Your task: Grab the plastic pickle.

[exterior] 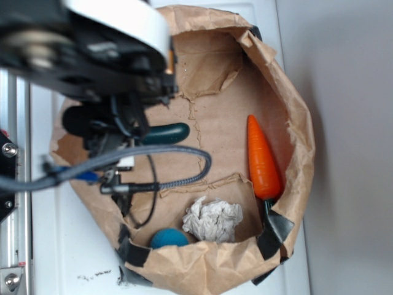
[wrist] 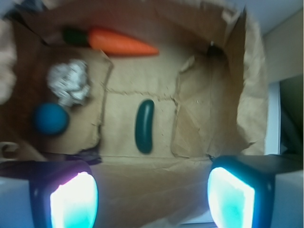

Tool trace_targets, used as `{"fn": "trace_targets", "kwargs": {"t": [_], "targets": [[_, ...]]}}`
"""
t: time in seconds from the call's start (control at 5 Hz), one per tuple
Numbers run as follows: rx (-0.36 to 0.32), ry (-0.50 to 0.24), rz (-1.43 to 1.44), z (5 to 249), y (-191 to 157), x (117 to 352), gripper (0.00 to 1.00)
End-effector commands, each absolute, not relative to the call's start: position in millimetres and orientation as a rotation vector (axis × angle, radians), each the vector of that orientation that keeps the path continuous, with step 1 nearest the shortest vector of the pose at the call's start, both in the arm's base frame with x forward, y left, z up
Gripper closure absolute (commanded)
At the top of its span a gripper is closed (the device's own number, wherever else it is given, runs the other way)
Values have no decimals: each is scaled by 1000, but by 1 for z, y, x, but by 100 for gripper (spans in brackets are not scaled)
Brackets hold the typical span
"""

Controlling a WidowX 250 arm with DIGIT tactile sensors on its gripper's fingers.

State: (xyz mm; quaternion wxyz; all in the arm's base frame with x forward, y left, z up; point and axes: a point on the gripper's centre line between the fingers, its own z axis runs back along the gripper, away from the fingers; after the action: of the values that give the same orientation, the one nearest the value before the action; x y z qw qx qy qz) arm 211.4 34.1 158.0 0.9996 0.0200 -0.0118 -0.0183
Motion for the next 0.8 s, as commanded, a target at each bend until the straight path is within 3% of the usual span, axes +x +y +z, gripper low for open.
{"fn": "trace_targets", "kwargs": {"t": [0.0,0.6], "targets": [[95,-58,-7,128,34,233,0],[81,-129,-20,66,63,256,0]]}}
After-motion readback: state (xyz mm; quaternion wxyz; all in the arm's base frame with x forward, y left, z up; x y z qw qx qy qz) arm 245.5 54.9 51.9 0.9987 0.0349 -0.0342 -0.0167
